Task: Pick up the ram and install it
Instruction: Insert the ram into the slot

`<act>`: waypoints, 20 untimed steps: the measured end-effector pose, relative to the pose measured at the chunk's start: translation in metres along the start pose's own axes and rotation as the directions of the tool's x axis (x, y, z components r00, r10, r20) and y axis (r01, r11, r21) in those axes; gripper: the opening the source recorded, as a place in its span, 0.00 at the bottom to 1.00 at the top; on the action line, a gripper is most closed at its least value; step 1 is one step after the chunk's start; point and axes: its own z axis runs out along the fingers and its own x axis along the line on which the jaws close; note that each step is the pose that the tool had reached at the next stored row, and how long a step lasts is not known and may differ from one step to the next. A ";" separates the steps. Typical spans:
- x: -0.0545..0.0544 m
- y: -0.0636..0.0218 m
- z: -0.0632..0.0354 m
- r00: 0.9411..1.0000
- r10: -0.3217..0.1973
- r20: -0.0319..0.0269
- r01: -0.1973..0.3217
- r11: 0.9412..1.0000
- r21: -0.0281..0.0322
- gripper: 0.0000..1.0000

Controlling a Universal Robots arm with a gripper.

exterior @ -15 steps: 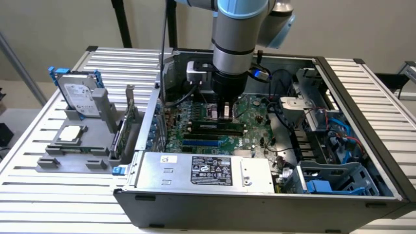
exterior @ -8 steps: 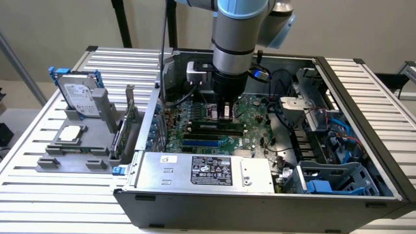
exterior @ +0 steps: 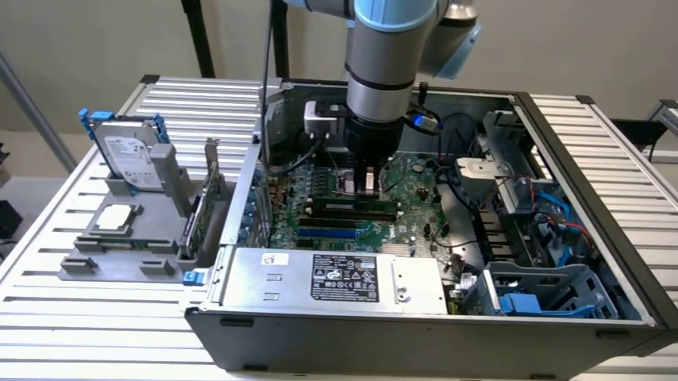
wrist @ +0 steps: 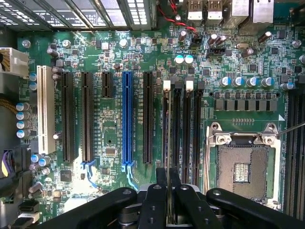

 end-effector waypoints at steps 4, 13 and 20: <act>0.000 0.0001 0.0008 1.000 -0.001 0.000 0.001 1.000 0.000 0.14; 0.000 0.0001 0.0010 1.000 -0.011 -0.001 0.011 1.000 0.000 0.14; 0.000 0.0000 0.0022 1.000 -0.012 -0.001 0.012 1.000 0.000 0.14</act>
